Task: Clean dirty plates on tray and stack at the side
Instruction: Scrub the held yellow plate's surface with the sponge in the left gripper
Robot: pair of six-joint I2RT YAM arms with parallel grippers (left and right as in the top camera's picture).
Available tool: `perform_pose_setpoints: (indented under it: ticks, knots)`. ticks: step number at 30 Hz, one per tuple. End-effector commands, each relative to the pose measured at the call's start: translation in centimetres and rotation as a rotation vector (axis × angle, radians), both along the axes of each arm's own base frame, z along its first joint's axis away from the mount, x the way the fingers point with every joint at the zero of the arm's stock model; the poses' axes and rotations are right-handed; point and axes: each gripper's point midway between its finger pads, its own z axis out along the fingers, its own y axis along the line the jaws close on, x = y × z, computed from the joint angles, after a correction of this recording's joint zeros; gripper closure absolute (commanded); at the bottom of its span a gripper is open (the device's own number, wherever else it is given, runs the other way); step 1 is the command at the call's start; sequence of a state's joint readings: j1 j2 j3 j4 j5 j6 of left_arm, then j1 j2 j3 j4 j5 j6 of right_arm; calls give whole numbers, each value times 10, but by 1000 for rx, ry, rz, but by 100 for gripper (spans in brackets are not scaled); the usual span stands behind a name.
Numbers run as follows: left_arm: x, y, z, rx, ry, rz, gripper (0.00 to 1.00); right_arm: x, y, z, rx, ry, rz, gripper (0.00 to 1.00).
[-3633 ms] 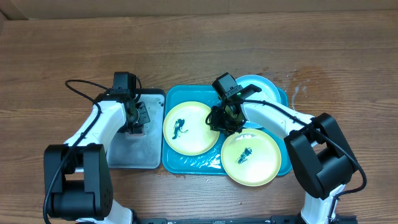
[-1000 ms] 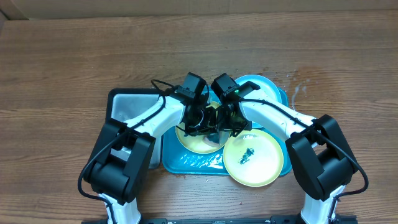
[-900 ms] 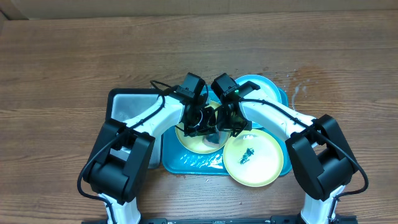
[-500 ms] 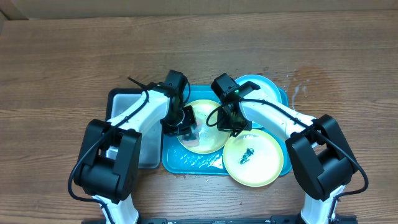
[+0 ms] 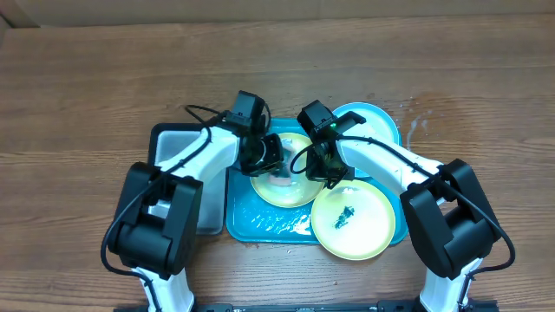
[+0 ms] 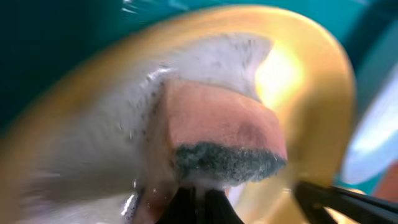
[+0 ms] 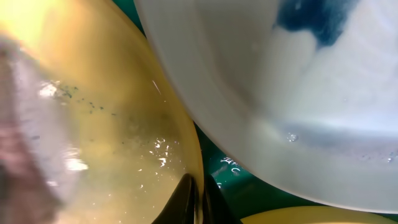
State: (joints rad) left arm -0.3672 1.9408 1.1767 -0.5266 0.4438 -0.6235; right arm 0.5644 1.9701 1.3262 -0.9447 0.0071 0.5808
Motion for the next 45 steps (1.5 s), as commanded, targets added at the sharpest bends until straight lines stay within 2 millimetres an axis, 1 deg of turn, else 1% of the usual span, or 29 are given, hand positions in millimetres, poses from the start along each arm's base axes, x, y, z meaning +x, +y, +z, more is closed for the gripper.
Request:
perform_pose_setpoints:
  ticks: [1, 6, 9, 12, 14, 16, 17, 20, 24, 27, 33, 35, 36, 40, 42, 44, 45]
  knots:
    - [-25, -39, 2, -121, 90, -49, 96, 0, 2, 4, -7, -16, 23, 96]
    - [-39, -58, -5, -132, 131, -64, 96, 0, 2, 4, -7, -16, 23, 96]
    - [-49, -70, -11, -168, 179, -86, 96, 0, 2, 4, -7, -15, 23, 96]
    - [-56, -71, -24, -159, 228, -76, 96, -1, 1, 4, -11, -9, 23, 96]
    - [-53, -62, -31, -131, 237, -54, 96, -4, -1, 4, -17, 0, 23, 96]
    - [-45, -53, -33, -117, 224, -28, 96, -5, -2, 4, -22, 7, 23, 96]
    - [-37, -44, -32, -112, 213, 1, 96, -6, -2, 4, -23, 9, 23, 96]
    - [-24, -18, -34, -59, 201, 55, 96, -5, -2, 4, -22, 7, 23, 96]
    - [-15, 30, -40, 122, 198, 92, 96, -5, -2, 4, -21, 5, 23, 96]
    - [-12, 66, -40, 305, 183, 98, 96, -5, -1, 4, -20, 5, 24, 96]
    - [-5, 102, -30, 531, 143, 88, 96, -3, -1, 4, -17, -1, 23, 96]
    - [-3, 109, -25, 595, 126, 84, 96, -3, 0, 4, -16, -2, 23, 96]
    - [-2, 109, -24, 604, 120, 79, 96, -3, 0, 4, -16, -2, 23, 96]
    - [0, 95, -19, 586, 104, 48, 96, -2, 0, 4, -13, -7, 23, 96]
    - [1, 82, -14, 553, 99, 28, 96, -2, 0, 4, -12, -8, 23, 96]
    - [4, 64, -6, 490, 82, -33, 96, -2, 0, 4, -12, -8, 24, 96]
    - [6, 53, 1, 453, 71, -61, 96, -2, 0, 4, -12, -8, 24, 96]
